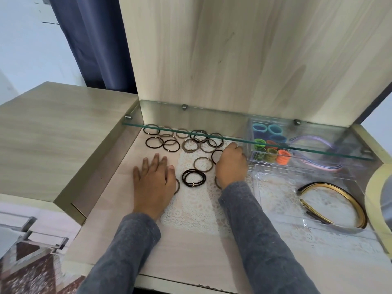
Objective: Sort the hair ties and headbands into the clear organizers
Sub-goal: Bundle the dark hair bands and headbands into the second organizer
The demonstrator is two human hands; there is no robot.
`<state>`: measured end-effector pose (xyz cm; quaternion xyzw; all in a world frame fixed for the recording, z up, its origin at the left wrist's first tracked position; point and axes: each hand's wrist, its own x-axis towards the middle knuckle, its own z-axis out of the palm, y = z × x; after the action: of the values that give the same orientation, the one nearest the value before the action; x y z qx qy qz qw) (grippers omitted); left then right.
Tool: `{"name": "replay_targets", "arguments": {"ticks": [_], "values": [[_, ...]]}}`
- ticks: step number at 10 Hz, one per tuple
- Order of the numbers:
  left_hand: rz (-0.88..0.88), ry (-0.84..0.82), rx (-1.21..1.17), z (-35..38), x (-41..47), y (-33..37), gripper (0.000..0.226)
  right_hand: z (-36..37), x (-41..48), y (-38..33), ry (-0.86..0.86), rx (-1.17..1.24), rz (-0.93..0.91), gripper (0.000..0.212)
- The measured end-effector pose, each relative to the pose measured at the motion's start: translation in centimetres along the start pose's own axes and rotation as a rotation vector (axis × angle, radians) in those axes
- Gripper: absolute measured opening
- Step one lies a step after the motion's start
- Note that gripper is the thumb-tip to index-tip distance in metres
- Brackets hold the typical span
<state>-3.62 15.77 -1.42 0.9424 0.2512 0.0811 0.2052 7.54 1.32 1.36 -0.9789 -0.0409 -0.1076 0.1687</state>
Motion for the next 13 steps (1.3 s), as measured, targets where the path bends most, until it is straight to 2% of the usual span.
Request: {"name": "replay_targets", "arguments": {"ticks": [2, 3, 4, 5, 6, 7, 9, 12, 13], "values": [[0.0, 0.004, 0.011, 0.0, 0.1, 0.0, 0.053, -0.2, -1.4, 0.8, 0.173, 0.267, -0.079, 0.033], [0.003, 0.015, 0.023, 0.1, 0.0, 0.0, 0.053, 0.1, -1.9, 1.3, 0.207, 0.305, -0.093, 0.029], [0.005, 0.021, 0.019, 0.2, 0.0, 0.0, 0.052, 0.2, -2.5, 1.8, 0.261, 0.405, -0.179, 0.016], [0.007, 0.023, 0.017, 0.3, 0.0, -0.1, 0.053, 0.3, -3.5, 2.2, 0.279, 0.55, -0.339, 0.008], [0.005, 0.02, 0.018, 0.3, 0.0, -0.2, 0.053, 0.3, -4.3, 2.3, 0.206, 0.666, -0.462, 0.007], [0.001, 0.022, 0.024, 0.3, -0.1, -0.2, 0.052, 0.3, -5.1, 2.6, 0.147, 0.674, -0.591, 0.007], [0.001, 0.016, 0.024, 0.2, 0.0, -0.1, 0.052, 0.6, -5.7, 3.1, 0.066, 0.543, -0.727, 0.01], [0.002, 0.001, 0.026, 0.2, -0.1, -0.2, 0.053, 0.8, -6.1, 3.2, 0.033, 0.41, -0.737, 0.011], [0.001, 0.009, 0.024, 0.1, -0.1, -0.1, 0.052, 0.5, -6.3, 3.2, 0.033, 0.385, -0.706, 0.019]]}}
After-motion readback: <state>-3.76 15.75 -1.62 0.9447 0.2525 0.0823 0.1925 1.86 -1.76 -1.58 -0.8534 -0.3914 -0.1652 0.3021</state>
